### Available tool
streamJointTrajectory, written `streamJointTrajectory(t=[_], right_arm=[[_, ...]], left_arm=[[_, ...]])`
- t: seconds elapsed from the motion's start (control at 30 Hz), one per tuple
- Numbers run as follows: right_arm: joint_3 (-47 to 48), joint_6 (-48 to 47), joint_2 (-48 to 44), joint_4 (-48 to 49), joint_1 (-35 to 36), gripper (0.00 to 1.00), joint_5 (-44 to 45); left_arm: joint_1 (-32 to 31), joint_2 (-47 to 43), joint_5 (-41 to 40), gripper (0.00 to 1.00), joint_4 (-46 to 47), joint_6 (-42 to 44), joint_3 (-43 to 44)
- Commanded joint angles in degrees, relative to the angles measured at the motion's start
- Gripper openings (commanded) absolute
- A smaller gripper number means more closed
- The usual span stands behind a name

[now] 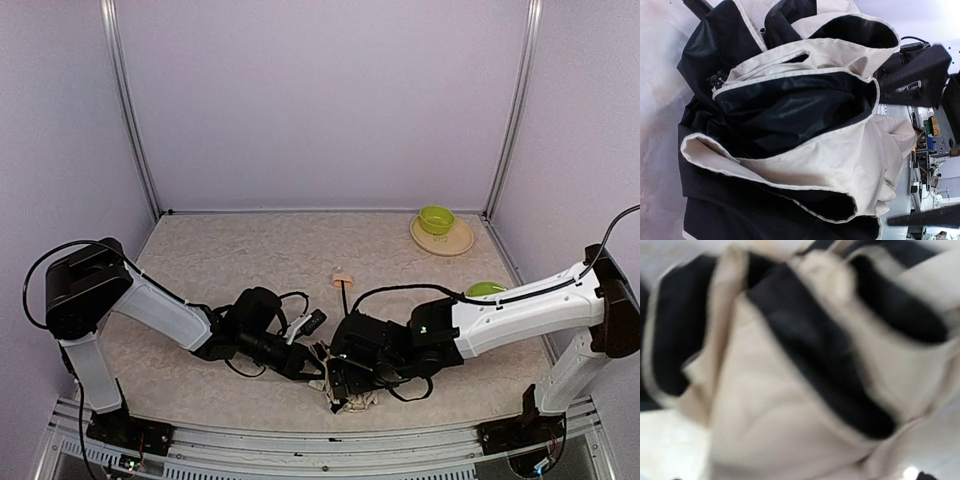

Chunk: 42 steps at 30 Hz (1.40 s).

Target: Put away the umbrella

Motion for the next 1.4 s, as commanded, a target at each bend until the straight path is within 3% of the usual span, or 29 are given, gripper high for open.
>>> streamJointTrajectory(t=[0.0,0.1,0.17,0.2,0.3,0.33,0.4,0.6,0.8,0.97,1.13,1.3,1.37], right_arm=[[-1.5,4.7,0.6,4.0,2.2,1.00,-2.4],[-4.7,7.9,1.8,5.6,2.6,0.98,-2.7],[-6.3,8.4,3.1,7.7,2.7,0.91,-1.8],[-6.2,7.7,3.8,8.4,2.6,0.81,-0.9],[-3.5,5.1,7.6,5.1,2.4,0.36,3.1],[-2.8,4.5,8.7,3.6,2.4,0.28,3.8],[-3.0,3.4,10.2,1.2,2.4,0.02,5.0],[-3.7,-20.8,12.0,5.0,1.6,0.00,6.4],[-5.6,-33.7,14.2,4.3,-0.2,0.00,8.0],[-5.1,-44.0,16.7,7.1,2.7,0.00,12.2],[-2.8,-55.6,18.8,11.8,6.8,0.00,14.7],[-4.2,-62.2,17.0,17.4,8.5,0.00,14.3],[-4.9,-63.7,16.2,19.5,9.5,0.00,13.8]], left_arm=[[-0.4,0.4,0.9,0.00,1.8,0.3,0.4],[-0.4,0.1,0.9,0.00,1.5,0.5,0.3],[-0.4,0.0,1.0,0.00,1.4,0.5,0.3],[-0.4,0.0,1.1,0.00,1.4,0.5,0.3],[-0.7,-0.4,1.6,0.00,0.6,0.5,0.7],[-0.8,-0.7,1.9,0.00,0.2,0.6,0.8],[-1.0,-1.8,3.3,0.00,-1.0,1.4,1.1],[-1.2,-6.2,8.8,0.00,-9.2,6.5,2.7],[-1.2,-11.4,13.8,0.00,-10.9,6.9,3.3],[1.1,-14.7,18.8,0.00,2.9,-3.1,1.4],[2.5,-11.1,17.1,0.00,5.1,-4.2,1.6],[7.0,-6.6,15.6,0.00,27.7,-20.8,-6.9],[8.8,-6.2,14.5,0.00,33.4,-23.3,-8.3]])
